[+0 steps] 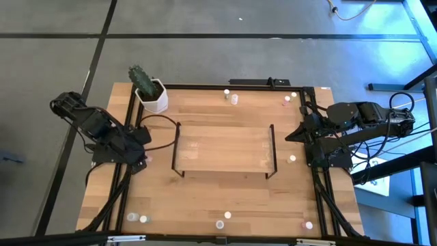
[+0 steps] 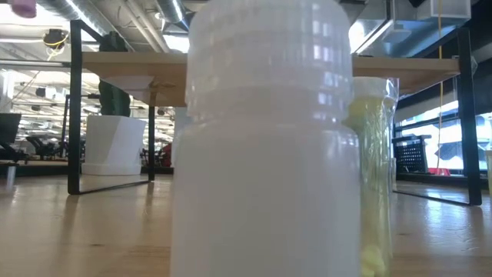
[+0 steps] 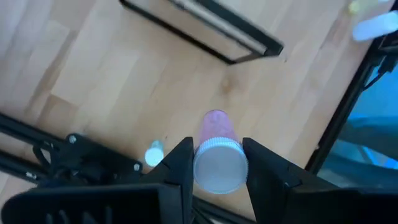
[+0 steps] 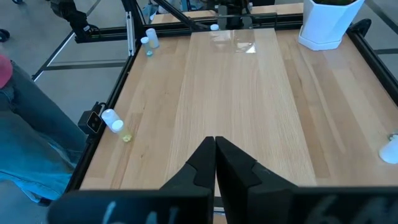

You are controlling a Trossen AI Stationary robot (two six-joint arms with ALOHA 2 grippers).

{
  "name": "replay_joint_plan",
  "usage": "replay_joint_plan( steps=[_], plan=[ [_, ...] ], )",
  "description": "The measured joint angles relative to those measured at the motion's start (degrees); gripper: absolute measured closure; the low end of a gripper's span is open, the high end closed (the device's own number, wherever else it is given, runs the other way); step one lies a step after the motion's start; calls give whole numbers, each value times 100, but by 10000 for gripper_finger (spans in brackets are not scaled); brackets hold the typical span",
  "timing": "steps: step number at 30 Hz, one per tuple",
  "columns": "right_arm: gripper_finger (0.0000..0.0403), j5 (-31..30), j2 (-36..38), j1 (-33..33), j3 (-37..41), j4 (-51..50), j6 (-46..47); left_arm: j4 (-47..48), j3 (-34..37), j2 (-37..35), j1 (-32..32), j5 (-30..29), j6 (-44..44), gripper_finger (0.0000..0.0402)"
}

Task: Pick and place medicine bottles onto shelf by color
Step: Put the left pink pill bottle on the shelf

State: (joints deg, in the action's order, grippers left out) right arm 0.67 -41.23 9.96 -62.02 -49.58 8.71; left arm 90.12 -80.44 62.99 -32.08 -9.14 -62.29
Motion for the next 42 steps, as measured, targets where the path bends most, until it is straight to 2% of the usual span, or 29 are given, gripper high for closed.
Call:
replay_joint_plan(
  steps=[5, 23, 33, 42],
  plan=[
    [389, 0, -1, 0, 0, -2, -1, -6, -473, 254, 399, -92, 567, 301],
    [389, 0, -2, -2, 0, 0, 0, -17, -2629, 2085, 2339, 91, 3973, 301],
    [389, 0, -2, 0, 0, 0, -5, -10, -2694, 2712, 3241, 333, 5329, 301],
    [389, 0, -2, -1, 0, 0, -4, -12, -2694, 3167, 3639, 587, 5840, 301]
  ],
)
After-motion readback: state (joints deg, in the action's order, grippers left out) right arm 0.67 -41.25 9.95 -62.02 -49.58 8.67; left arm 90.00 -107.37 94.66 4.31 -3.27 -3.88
